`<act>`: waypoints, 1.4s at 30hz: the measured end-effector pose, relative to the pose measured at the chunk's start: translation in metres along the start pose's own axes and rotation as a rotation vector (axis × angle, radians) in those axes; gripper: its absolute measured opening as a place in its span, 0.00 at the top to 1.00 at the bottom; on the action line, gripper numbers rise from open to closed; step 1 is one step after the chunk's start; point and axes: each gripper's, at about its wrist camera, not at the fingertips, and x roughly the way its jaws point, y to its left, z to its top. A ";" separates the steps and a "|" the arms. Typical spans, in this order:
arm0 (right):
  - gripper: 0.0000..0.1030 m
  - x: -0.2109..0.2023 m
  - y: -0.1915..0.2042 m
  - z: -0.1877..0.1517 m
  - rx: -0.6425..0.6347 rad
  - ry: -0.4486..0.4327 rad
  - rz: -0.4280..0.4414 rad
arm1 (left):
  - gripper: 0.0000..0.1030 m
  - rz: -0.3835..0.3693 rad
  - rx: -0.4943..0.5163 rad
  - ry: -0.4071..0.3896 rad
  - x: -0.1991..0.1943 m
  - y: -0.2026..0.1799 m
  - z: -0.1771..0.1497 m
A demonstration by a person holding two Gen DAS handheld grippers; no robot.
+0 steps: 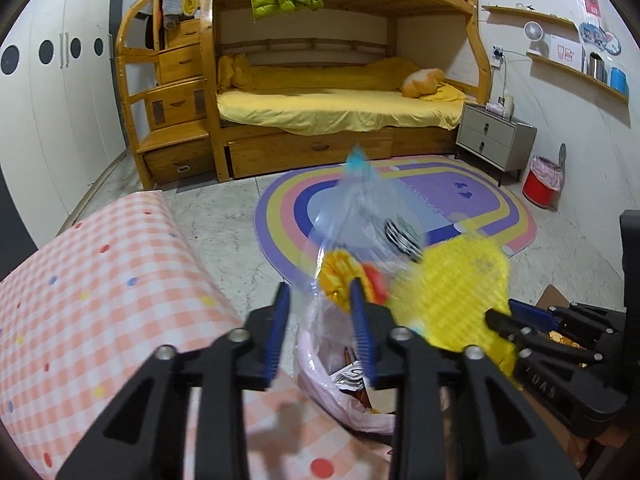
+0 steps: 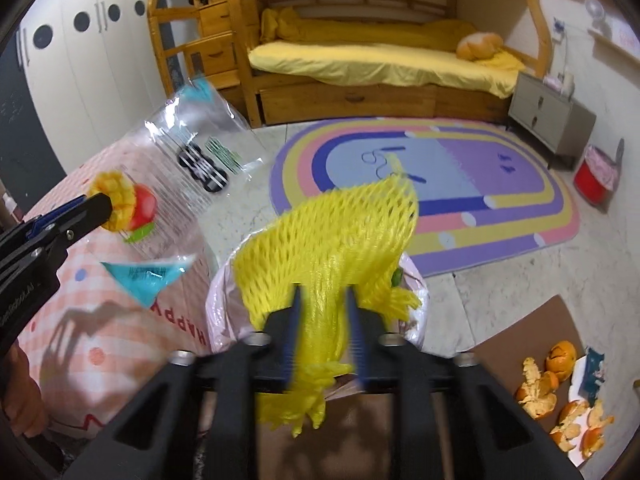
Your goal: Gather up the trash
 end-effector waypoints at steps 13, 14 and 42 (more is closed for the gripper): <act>0.34 -0.029 -0.024 -0.001 0.078 -0.044 0.014 | 0.48 0.049 -0.082 0.031 -0.016 0.034 -0.008; 0.31 -0.035 -0.021 -0.001 0.074 -0.047 0.019 | 0.45 0.062 -0.085 0.030 -0.020 0.036 -0.008; 0.09 -0.235 0.129 -0.058 -0.359 -0.175 0.256 | 0.07 0.445 -0.308 0.133 -0.295 0.108 -0.113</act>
